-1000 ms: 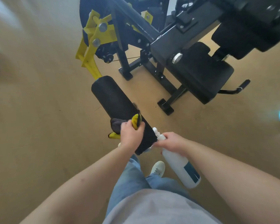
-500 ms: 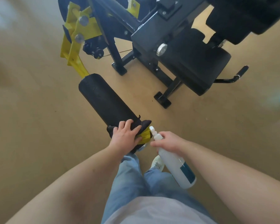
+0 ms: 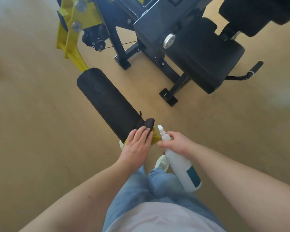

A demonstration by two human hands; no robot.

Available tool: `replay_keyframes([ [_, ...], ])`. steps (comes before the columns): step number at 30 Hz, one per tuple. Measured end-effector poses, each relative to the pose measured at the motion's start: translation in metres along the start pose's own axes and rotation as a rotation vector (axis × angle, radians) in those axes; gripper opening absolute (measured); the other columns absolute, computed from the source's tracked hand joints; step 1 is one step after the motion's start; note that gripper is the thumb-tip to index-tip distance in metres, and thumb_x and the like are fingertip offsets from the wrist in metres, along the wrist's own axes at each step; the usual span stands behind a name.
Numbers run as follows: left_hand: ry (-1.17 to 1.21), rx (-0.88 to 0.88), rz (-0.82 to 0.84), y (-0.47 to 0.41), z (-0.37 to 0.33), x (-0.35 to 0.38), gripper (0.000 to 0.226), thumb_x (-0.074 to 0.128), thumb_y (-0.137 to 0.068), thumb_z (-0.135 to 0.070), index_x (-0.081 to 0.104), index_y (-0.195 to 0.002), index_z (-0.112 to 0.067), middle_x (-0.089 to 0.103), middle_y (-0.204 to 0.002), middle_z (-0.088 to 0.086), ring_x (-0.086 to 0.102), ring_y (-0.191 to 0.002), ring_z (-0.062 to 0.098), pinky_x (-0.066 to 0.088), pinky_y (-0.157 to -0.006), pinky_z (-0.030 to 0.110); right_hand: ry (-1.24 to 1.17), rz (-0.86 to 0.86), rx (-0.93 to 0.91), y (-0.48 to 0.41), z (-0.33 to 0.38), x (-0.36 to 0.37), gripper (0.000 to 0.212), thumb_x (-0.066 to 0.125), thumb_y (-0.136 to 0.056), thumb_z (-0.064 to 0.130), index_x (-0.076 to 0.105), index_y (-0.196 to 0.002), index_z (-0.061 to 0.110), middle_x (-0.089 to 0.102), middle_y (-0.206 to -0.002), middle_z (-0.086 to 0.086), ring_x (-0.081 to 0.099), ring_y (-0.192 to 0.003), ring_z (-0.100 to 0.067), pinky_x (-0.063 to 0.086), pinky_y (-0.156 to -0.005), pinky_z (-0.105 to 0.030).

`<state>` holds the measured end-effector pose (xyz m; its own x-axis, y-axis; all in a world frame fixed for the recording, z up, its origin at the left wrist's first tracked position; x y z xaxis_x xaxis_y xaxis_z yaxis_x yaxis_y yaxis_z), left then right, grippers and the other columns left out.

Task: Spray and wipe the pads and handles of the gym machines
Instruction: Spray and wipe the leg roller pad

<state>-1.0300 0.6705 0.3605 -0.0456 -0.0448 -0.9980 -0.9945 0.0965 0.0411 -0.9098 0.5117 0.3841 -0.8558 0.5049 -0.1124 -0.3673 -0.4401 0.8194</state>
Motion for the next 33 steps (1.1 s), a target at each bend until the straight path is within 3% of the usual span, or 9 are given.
replay_keyframes([
  [4, 0.009, 0.212, 0.018, -0.007, -0.015, 0.018, 0.058, 0.025, -0.093, -0.008, 0.055, -0.142, 0.001, 0.055, -0.145, 0.021, 0.046, -0.141, 0.040, 0.037, -0.116, 0.057, -0.005, -0.011, 0.001, -0.003, 0.005, -0.004, 0.022, 0.079, -0.090, 0.037, 0.072, -0.111, 0.033, 0.077, -0.102, 0.002, 0.073, -0.096, -0.017, 0.056, -0.091, -0.036],
  [6, -0.044, 0.251, 0.039, -0.006, -0.020, 0.026, 0.057, 0.021, -0.099, -0.014, 0.048, -0.147, 0.000, 0.052, -0.149, 0.020, 0.043, -0.143, 0.039, 0.036, -0.117, 0.055, -0.009, -0.024, 0.018, -0.004, 0.005, -0.004, 0.019, 0.078, -0.091, 0.036, 0.072, -0.110, 0.032, 0.077, -0.104, 0.002, 0.073, -0.098, -0.018, 0.056, -0.090, -0.034],
  [10, -0.087, 0.223, 0.011, -0.010, 0.008, 0.030, 0.054, 0.037, -0.103, -0.035, 0.048, -0.151, -0.012, 0.053, -0.151, 0.005, 0.045, -0.143, 0.027, 0.035, -0.113, 0.045, -0.030, -0.042, 0.041, -0.007, 0.004, -0.002, 0.024, 0.080, -0.089, 0.036, 0.068, -0.110, 0.035, 0.078, -0.101, -0.001, 0.075, -0.096, -0.021, 0.058, -0.095, -0.042],
  [14, -0.034, 0.277, -0.112, -0.013, 0.036, 0.025, 0.044, 0.037, -0.108, -0.037, 0.056, -0.143, -0.018, 0.057, -0.145, -0.001, 0.053, -0.135, 0.024, 0.047, -0.100, 0.041, -0.026, -0.034, 0.044, -0.010, 0.010, 0.002, 0.031, 0.081, -0.088, 0.036, 0.065, -0.115, 0.037, 0.078, -0.096, 0.002, 0.077, -0.091, -0.018, 0.058, -0.096, -0.043],
  [18, -0.017, 0.280, -0.138, -0.021, 0.054, 0.024, 0.038, 0.037, -0.107, -0.039, 0.059, -0.135, -0.025, 0.059, -0.134, -0.007, 0.058, -0.110, 0.022, 0.047, -0.079, 0.037, -0.015, -0.042, 0.034, -0.014, 0.031, 0.006, 0.026, 0.079, -0.090, 0.037, 0.066, -0.113, 0.036, 0.080, -0.085, 0.002, 0.074, -0.082, -0.013, 0.057, -0.087, -0.037],
  [24, -0.007, 0.258, -0.151, -0.038, 0.108, 0.025, 0.036, 0.038, -0.106, -0.042, 0.058, -0.133, -0.030, 0.057, -0.131, -0.013, 0.048, -0.106, 0.020, 0.043, -0.076, 0.035, -0.017, -0.071, 0.025, -0.033, 0.078, 0.014, 0.030, 0.077, -0.091, 0.040, 0.063, -0.117, 0.040, 0.080, -0.083, 0.003, 0.074, -0.088, -0.014, 0.055, -0.089, -0.038],
  [33, 0.061, 0.268, -0.204, -0.066, 0.191, 0.022, 0.040, 0.044, -0.103, -0.044, 0.059, -0.137, -0.030, 0.061, -0.121, -0.012, 0.047, -0.101, 0.020, 0.043, -0.073, 0.035, -0.059, -0.114, 0.020, -0.066, 0.162, 0.044, 0.020, 0.078, -0.092, 0.031, 0.064, -0.105, 0.038, 0.079, -0.079, 0.000, 0.070, -0.069, -0.002, 0.050, -0.072, -0.027],
])
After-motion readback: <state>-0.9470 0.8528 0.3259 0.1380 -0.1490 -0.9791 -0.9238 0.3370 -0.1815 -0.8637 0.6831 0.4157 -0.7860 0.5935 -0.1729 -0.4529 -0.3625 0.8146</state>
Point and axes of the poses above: each hand's wrist, its own y-axis away from the middle knuckle, its own x-axis out of the palm, z = x × y, the point moved 2 cm from there along -y, towards the middle knuckle
